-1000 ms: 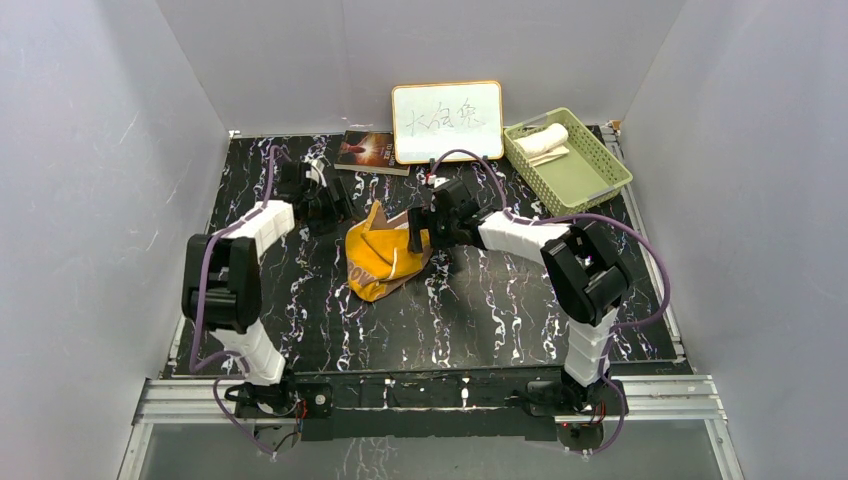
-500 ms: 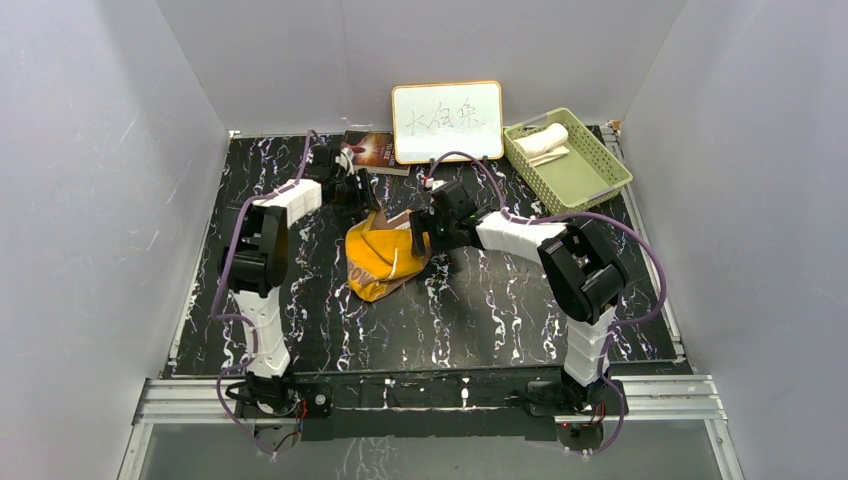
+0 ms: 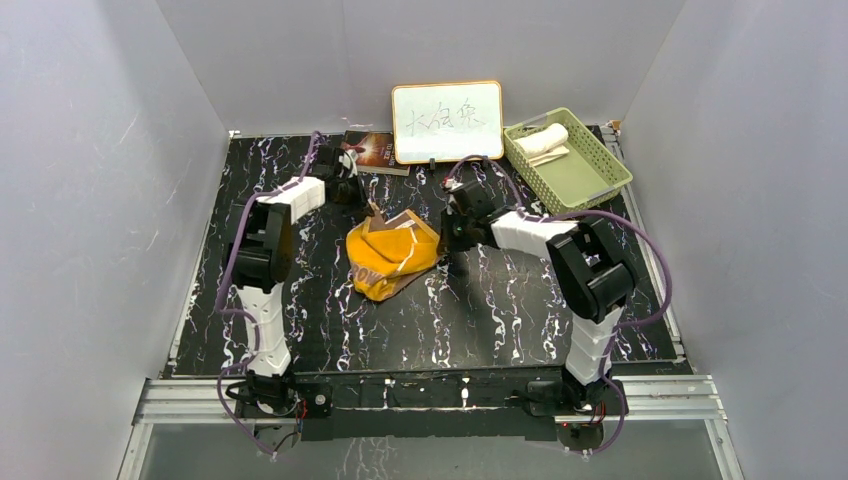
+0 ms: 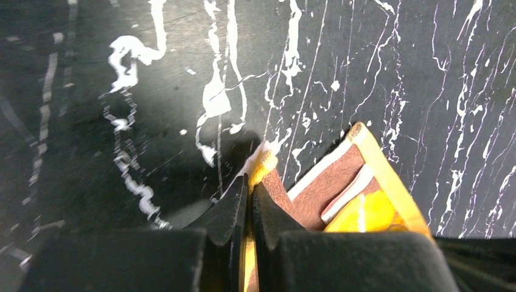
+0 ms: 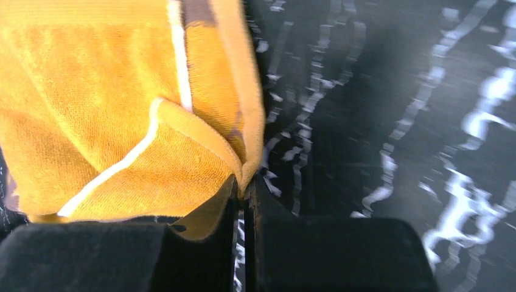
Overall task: Roll the towels
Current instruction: Flatten out the towel at the center of the board.
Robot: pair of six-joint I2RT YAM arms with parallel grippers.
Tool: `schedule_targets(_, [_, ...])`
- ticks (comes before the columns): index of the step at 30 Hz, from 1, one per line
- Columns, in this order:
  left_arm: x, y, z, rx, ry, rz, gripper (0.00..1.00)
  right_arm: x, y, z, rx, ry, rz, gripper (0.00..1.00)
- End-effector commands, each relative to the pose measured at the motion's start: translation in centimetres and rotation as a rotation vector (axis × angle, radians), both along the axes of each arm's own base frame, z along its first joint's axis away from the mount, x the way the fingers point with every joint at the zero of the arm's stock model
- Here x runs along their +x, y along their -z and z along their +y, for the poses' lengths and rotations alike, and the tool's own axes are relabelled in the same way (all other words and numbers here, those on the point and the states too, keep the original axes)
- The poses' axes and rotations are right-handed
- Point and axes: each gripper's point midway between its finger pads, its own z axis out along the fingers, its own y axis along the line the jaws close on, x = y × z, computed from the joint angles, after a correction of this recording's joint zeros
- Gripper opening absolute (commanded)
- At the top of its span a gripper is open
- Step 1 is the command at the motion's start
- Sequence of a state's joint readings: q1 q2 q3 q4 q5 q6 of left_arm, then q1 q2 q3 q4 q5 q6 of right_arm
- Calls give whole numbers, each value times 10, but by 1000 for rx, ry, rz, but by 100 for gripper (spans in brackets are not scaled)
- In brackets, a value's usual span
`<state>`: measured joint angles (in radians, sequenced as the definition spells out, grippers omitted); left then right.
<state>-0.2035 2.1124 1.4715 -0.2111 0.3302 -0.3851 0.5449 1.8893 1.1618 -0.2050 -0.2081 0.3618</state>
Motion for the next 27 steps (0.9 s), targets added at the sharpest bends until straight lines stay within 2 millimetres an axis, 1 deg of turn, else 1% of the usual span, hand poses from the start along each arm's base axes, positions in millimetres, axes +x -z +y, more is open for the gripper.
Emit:
schedule_targets(1, [11, -83, 34, -8, -50, -137, 0, 36, -58, -32, 89, 93, -161, 0])
schedule_targets(2, [12, -98, 45, -2, -67, -166, 0, 41, -73, -42, 97, 117, -200, 0])
schedule_targets(4, [11, -129, 71, 14, -110, -220, 0, 53, -94, -66, 101, 179, -252, 0])
schedule_targets(5, [9, -145, 87, 28, -144, -246, 0, 59, -104, -79, 109, 212, -278, 0])
schedule_targets(7, [3, -174, 116, 41, -206, -295, 0, 68, -129, -105, 150, 296, -334, 0])
schedule_targets(8, [-2, -187, 129, 41, -236, -318, 0, 69, -143, -114, 184, 322, -370, 0])
schedule_targets(9, [-9, -201, 138, 38, -257, -348, 0, 69, -159, -121, 226, 337, -410, 0])
schedule_targets(11, [-23, -221, 152, 35, -291, -400, 0, 63, -188, -127, 285, 340, -487, 0])
schedule_targets(12, [-31, -228, 155, 38, -302, -423, 0, 59, -200, -129, 300, 341, -525, 0])
schedule_targets(13, [-39, -230, 158, 44, -316, -431, 0, 54, -210, -131, 313, 351, -555, 0])
schedule_targets(14, [-49, -227, 159, 48, -325, -428, 0, 48, -214, -135, 318, 369, -571, 0])
schedule_targets(15, [-58, -221, 159, 51, -332, -419, 0, 43, -214, -141, 316, 399, -581, 0])
schedule_targets(17, [-79, -194, 160, 55, -359, -372, 0, 31, -205, -153, 306, 461, -595, 0])
schedule_targets(18, [-93, -168, 159, 52, -373, -321, 0, 24, -196, -159, 300, 488, -591, 10])
schedule_targets(19, [-104, -145, 158, 41, -383, -271, 0, 14, -183, -164, 292, 509, -577, 32])
schedule_targets(20, [-113, -125, 153, 22, -383, -226, 3, 7, -172, -166, 289, 518, -567, 56])
schedule_targets(21, [-124, -101, 149, 3, -388, -171, 6, 0, -161, -169, 286, 531, -554, 74])
schedule_targets(22, [-134, -80, 147, -15, -416, -108, 11, -5, -151, -171, 282, 547, -537, 86])
schedule_targets(23, [-141, -67, 144, -36, -435, -52, 17, -8, -145, -174, 279, 563, -528, 94])
schedule_targets(24, [-143, -59, 139, -63, -428, -29, 23, -11, -140, -175, 281, 575, -522, 97])
schedule_targets(25, [-145, -53, 133, -96, -428, -7, 30, -11, -140, -175, 289, 579, -526, 98])
schedule_targets(27, [-144, -49, 129, -132, -433, 0, 35, -8, -144, -173, 308, 570, -543, 98])
